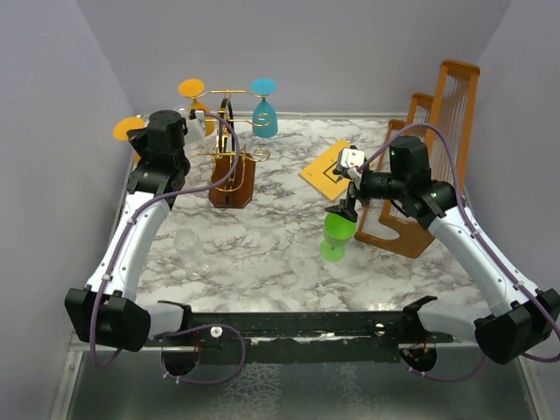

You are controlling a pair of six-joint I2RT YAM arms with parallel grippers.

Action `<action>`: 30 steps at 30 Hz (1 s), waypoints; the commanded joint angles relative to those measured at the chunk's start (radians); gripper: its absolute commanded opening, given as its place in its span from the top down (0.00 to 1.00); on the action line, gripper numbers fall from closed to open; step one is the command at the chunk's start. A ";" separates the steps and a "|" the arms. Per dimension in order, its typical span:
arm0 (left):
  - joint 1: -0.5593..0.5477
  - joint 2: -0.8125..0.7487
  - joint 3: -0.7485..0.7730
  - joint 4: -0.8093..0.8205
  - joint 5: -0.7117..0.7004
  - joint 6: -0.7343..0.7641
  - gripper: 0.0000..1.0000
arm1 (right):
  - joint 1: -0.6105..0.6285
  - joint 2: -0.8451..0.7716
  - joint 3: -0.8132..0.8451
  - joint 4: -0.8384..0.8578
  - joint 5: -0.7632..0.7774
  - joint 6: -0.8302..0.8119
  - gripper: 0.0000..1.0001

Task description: Place the wine glass upside down on the wine glass rack

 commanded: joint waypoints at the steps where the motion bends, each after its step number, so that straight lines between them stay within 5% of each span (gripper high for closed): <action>1: -0.043 0.032 0.028 -0.013 0.079 -0.017 1.00 | -0.004 -0.008 -0.005 0.025 -0.019 0.008 0.00; 15: -0.177 0.096 0.052 0.010 0.087 -0.002 1.00 | -0.005 -0.009 -0.012 0.027 -0.010 0.002 0.00; 30: -0.221 0.083 0.140 -0.173 0.206 -0.052 1.00 | -0.004 -0.005 -0.014 0.029 0.001 0.000 0.00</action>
